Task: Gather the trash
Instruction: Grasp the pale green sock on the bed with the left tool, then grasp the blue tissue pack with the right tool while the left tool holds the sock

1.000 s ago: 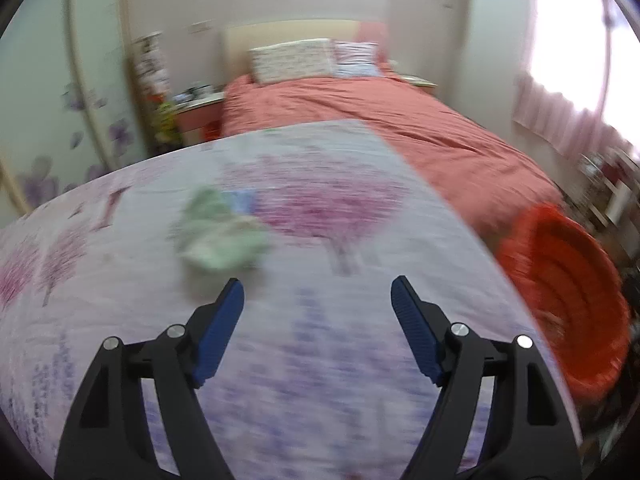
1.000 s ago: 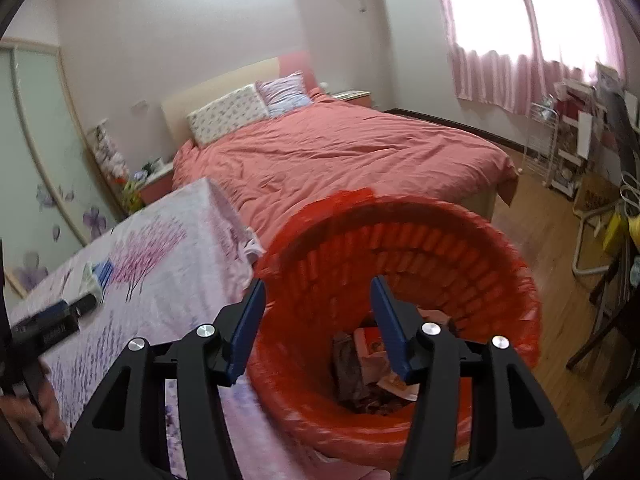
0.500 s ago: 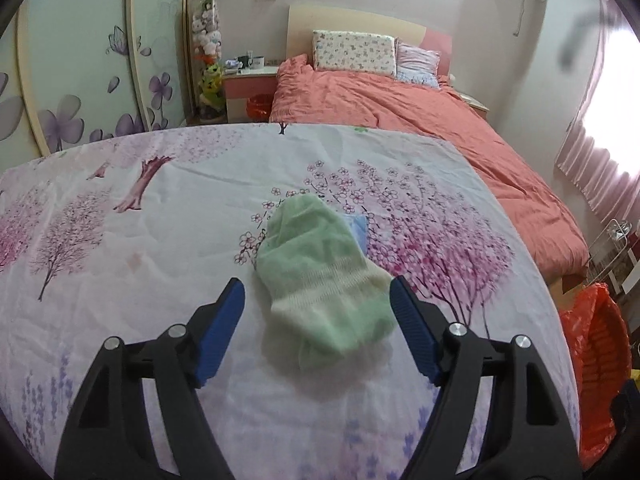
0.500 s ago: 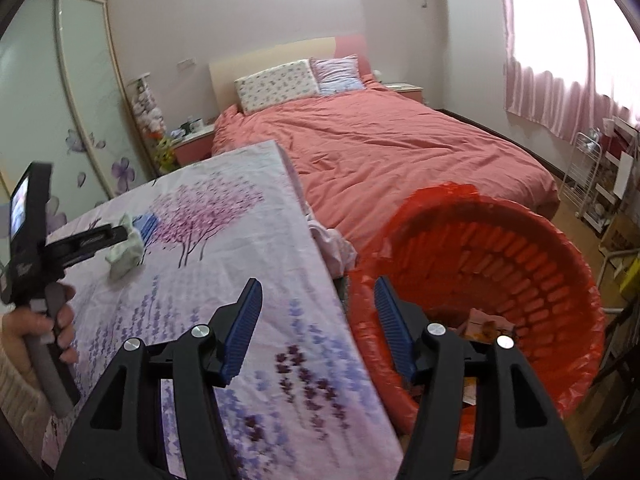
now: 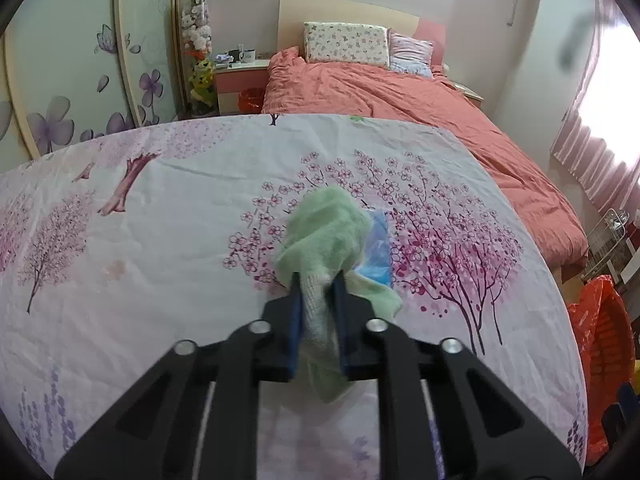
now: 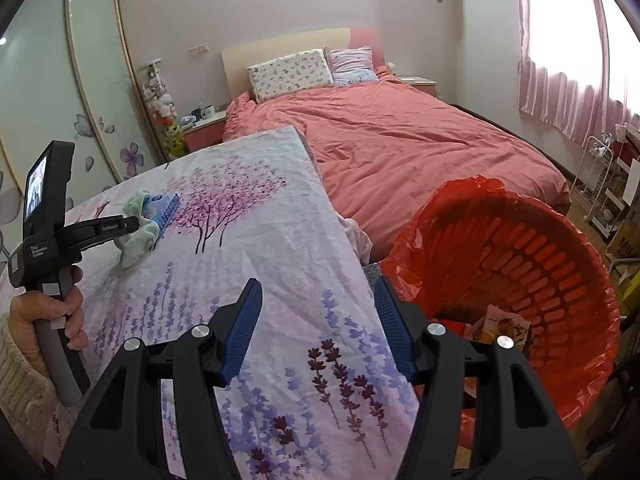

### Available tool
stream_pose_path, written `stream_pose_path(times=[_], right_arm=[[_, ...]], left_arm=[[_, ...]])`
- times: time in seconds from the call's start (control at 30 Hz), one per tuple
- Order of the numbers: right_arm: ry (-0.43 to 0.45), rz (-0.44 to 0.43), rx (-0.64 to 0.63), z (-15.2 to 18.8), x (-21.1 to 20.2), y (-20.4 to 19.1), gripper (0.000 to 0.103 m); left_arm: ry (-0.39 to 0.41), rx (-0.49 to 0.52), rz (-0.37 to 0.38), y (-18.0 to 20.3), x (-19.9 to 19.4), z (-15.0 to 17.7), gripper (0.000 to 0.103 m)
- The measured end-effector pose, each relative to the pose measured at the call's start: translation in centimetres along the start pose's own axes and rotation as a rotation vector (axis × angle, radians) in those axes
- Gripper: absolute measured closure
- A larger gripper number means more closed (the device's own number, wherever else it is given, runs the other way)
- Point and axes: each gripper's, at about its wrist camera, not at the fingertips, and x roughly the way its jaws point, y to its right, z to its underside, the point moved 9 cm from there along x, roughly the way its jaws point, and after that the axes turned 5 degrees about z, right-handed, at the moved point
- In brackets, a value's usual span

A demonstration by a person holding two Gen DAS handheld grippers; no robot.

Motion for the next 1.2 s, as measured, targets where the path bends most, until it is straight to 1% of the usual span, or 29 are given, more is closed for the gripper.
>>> stream_pose_path(times=[0.13, 0.23, 0.3, 0.37, 0.5, 0.63, 0.7, 0.87, 0.93, 0.97, 1.0, 1.1, 1.2], right_arm=[[0.004, -0.012, -0.012, -0.1, -0.2, -1.0, 0.044], [0.007, -0.024, -0.028, -0.3, -0.3, -1.9, 0.044], [0.007, -0.038, -0.042, -0.4, -0.2, -3.1, 0.044], [0.005, -0.054, -0.055, -0.4, -0.1, -4.4, 0.044], [-0.006, -0.110, -0.080, -1.1, 1.0, -7.9, 0.044], [-0.046, -0.185, -0.075, -2.2, 3.2, -12.2, 0.044], [-0.061, -0.203, -0.077, -2.4, 4.3, -14.1, 0.044], [-0.094, -0.194, -0.101, -3.0, 7.4, -18.5, 0.044], [-0.100, -0.174, -0.111, -3.3, 8.3, -19.7, 0.039], [-0.099, -0.167, -0.114, -3.3, 8.4, -19.8, 0.035], [-0.097, -0.156, -0.122, -3.5, 8.8, -20.4, 0.033], [-0.099, -0.130, -0.150, -3.8, 9.6, -21.5, 0.033], [-0.120, -0.082, -0.169, -4.0, 10.8, -22.0, 0.033]], left_arm=[[0.013, -0.002, 0.004, -1.2, -1.2, 0.0, 0.097], [0.035, 0.008, -0.019, -3.1, -2.7, 0.1, 0.097], [0.041, 0.013, -0.046, -5.0, -3.7, 0.4, 0.097], [0.035, 0.021, -0.090, -7.2, -4.5, 1.1, 0.097], [0.017, 0.020, -0.153, -11.1, -5.5, 2.0, 0.097], [0.015, -0.034, -0.157, -14.3, -6.4, 2.6, 0.097], [0.019, -0.048, -0.156, -15.4, -6.8, 2.7, 0.097], [0.025, -0.083, -0.150, -17.3, -7.2, 2.9, 0.097], [0.023, -0.103, -0.146, -18.0, -7.1, 3.0, 0.097], [0.022, -0.112, -0.142, -18.3, -7.1, 3.0, 0.097], [0.023, -0.117, -0.139, -18.5, -7.1, 2.9, 0.097], [0.025, -0.123, -0.133, -18.7, -7.1, 2.9, 0.097], [0.025, -0.124, -0.131, -18.8, -7.0, 2.8, 0.097]])
